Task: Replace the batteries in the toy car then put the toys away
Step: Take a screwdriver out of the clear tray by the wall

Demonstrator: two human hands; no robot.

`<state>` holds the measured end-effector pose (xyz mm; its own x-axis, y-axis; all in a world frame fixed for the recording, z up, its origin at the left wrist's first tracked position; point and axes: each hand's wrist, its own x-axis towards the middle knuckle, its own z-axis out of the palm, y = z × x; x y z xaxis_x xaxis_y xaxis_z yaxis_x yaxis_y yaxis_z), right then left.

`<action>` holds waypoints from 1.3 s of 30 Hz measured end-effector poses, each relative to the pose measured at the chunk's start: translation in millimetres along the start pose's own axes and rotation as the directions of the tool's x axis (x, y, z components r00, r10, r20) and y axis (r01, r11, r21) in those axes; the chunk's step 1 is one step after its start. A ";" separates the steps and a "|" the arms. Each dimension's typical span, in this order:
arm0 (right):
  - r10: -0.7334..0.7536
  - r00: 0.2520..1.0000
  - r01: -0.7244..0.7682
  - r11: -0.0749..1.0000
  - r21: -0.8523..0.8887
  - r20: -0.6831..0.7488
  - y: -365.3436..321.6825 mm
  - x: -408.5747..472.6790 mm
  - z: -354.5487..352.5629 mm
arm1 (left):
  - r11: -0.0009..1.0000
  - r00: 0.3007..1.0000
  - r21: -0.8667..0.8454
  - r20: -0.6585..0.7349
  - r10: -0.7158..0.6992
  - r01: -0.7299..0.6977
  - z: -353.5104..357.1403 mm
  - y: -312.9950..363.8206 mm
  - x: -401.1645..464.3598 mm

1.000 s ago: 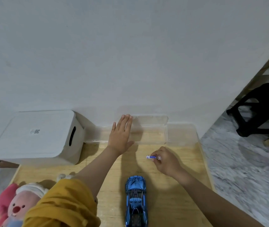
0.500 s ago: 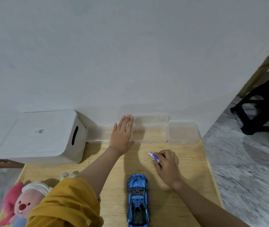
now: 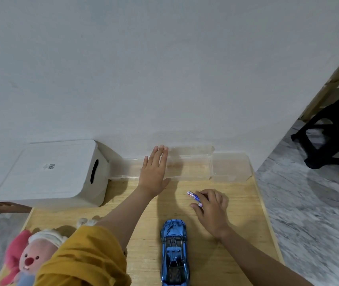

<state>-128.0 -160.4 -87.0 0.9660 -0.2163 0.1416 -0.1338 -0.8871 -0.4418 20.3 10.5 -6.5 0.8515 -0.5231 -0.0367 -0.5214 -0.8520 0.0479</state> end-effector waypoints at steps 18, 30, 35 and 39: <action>-0.255 0.904 0.289 0.956 0.053 -0.344 -28.8 98.7 -63.5 | 0.999 1.000 -0.035 0.001 0.003 -0.003 7.2 5.7 -13.8; -0.268 0.960 0.265 0.963 -0.052 -0.078 -24.0 106.7 -60.1 | 0.999 0.999 -0.020 -0.021 -0.033 0.032 14.4 21.5 -28.9; -0.258 0.964 0.255 0.966 -0.042 -0.059 -20.4 90.9 -49.3 | 1.000 1.000 -0.007 0.007 0.012 -0.012 25.1 24.4 -29.3; -0.219 0.976 0.219 0.974 -0.054 0.001 -20.1 87.5 -46.5 | 0.999 0.999 -0.052 0.038 0.005 -0.003 29.1 25.7 -29.1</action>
<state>-51.1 -180.5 -24.5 0.9721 -0.0165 0.2342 0.0688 -0.9337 -0.3513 -19.5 3.2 -33.2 0.8459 -0.5282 -0.0741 -0.5207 -0.8479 0.0999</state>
